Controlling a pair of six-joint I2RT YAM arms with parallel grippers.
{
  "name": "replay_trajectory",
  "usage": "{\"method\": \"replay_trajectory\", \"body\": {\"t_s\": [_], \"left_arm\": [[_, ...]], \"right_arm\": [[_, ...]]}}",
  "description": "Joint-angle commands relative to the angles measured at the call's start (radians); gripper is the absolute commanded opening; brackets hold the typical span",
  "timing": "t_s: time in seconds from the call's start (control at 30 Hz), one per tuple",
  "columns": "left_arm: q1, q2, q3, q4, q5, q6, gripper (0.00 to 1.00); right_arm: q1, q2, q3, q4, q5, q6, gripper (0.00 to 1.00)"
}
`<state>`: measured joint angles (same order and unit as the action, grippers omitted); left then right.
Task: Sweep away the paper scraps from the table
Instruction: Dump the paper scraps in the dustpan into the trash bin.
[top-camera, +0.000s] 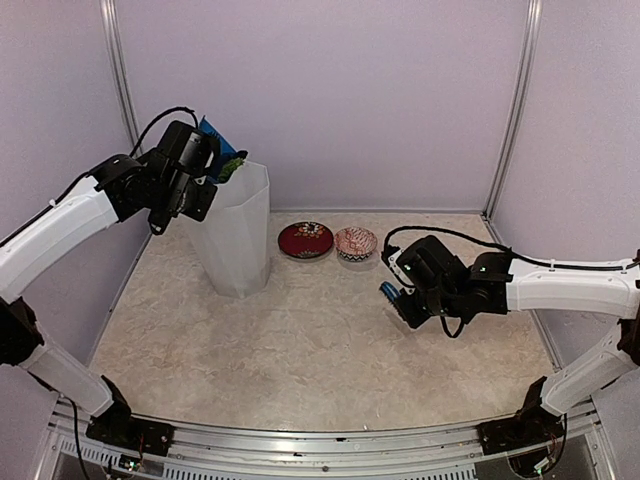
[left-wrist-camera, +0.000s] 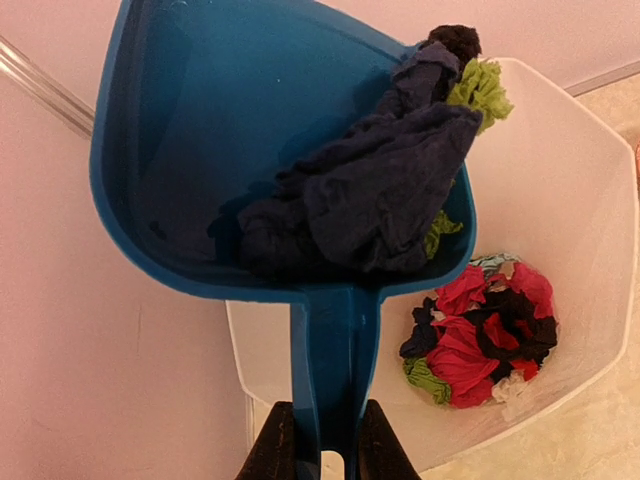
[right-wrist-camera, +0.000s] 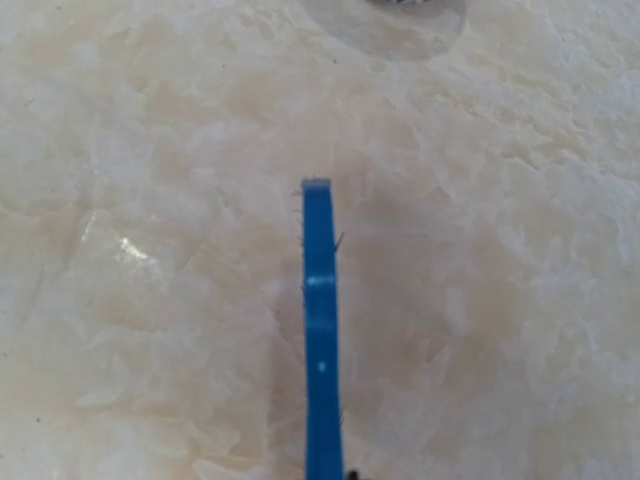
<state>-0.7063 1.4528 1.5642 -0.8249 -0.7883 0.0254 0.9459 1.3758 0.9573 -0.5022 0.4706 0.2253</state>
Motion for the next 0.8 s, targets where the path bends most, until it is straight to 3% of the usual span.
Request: {"method": "replay_trajectory", "body": {"t_s": [0.0,0.23,0.37,0.5,0.7,0.77], "left_arm": [[-0.042,0.045,0.03,0.052,-0.161,0.108,0.0],[-0.086,0.107,0.03,0.108,-0.434,0.267,0.0],[-0.114,0.104,0.0,0.22,-0.566,0.414,0.0],[-0.117,0.077,-0.105,0.511,-0.708,0.702,0.0],[-0.12,-0.02,-0.334,1.289,-0.719,1.392,0.0],[-0.121,-0.022,-0.337,1.293,-0.72,1.393,0.0]], "right_arm": [[-0.009,-0.01,-0.011,0.031,0.016,-0.014,0.0],[-0.009,-0.031,-0.028,0.048,0.015,-0.012,0.0],[-0.009,-0.037,-0.044,0.057,0.009,-0.006,0.0],[-0.009,-0.044,-0.056,0.07,0.005,-0.001,0.0],[-0.009,-0.064,-0.063,0.081,0.006,0.0,0.0],[-0.009,-0.07,-0.062,0.08,0.005,0.0,0.0]]}}
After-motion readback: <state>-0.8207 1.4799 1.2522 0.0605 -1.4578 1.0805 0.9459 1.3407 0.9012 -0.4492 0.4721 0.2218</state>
